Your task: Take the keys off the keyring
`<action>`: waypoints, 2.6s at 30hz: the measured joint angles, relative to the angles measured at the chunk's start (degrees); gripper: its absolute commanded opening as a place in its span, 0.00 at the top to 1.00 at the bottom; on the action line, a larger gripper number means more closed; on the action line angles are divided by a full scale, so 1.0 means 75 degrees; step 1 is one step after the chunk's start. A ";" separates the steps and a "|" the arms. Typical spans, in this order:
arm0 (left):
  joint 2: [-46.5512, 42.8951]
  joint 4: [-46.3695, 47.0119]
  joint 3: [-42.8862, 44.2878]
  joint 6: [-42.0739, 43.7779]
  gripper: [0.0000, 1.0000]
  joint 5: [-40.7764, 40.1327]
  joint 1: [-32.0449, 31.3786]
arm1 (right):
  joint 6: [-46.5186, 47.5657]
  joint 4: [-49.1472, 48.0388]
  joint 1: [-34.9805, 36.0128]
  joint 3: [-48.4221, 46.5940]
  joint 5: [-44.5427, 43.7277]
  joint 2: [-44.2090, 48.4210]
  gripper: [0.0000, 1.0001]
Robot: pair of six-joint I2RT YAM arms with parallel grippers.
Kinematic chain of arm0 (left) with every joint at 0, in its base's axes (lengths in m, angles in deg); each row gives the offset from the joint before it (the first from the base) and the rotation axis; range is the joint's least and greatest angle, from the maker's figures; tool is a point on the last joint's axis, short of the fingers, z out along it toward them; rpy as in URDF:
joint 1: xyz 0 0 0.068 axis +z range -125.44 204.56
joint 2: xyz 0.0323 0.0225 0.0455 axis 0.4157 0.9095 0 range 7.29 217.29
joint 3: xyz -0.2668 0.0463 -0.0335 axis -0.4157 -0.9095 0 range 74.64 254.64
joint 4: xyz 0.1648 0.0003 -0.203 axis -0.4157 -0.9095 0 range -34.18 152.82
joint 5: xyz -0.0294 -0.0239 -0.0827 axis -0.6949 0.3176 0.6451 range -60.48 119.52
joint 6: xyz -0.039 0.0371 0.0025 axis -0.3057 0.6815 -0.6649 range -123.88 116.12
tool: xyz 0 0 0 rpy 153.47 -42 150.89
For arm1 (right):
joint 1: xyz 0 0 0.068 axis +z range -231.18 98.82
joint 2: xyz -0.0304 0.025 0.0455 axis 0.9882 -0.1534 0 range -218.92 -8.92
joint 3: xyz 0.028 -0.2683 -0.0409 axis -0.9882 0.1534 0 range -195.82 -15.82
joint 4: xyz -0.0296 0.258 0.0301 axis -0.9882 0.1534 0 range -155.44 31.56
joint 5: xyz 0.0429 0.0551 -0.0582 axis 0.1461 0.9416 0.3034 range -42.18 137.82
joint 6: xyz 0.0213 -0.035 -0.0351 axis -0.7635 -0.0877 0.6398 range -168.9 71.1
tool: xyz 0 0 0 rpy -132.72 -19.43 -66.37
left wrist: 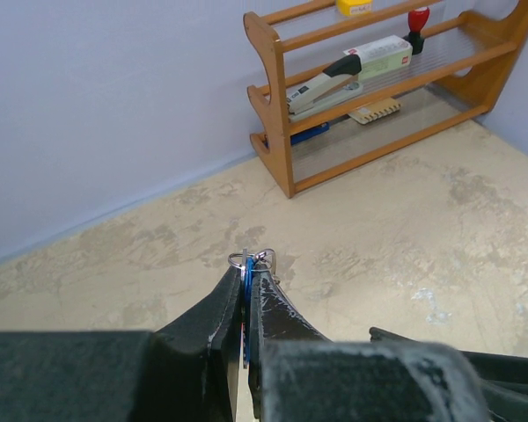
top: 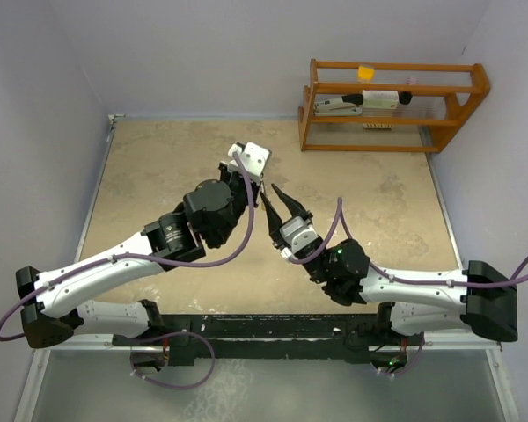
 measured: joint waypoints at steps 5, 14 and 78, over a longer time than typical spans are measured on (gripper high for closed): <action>-0.0006 -0.0254 0.0256 -0.0338 1.00 0.0061 0.0000 | 0.0189 -0.0154 0.0000 0.0003 -0.0017 -0.0268 0.65; -0.0015 -0.1393 0.1061 -0.1046 1.00 0.0335 0.0000 | 0.0565 -0.0411 0.0000 0.0003 -0.0020 -0.0565 0.65; -0.0321 -0.2906 0.1606 -0.2066 1.00 0.1848 0.0000 | 0.0600 -0.0548 0.0026 -0.0140 0.0023 -0.0251 0.65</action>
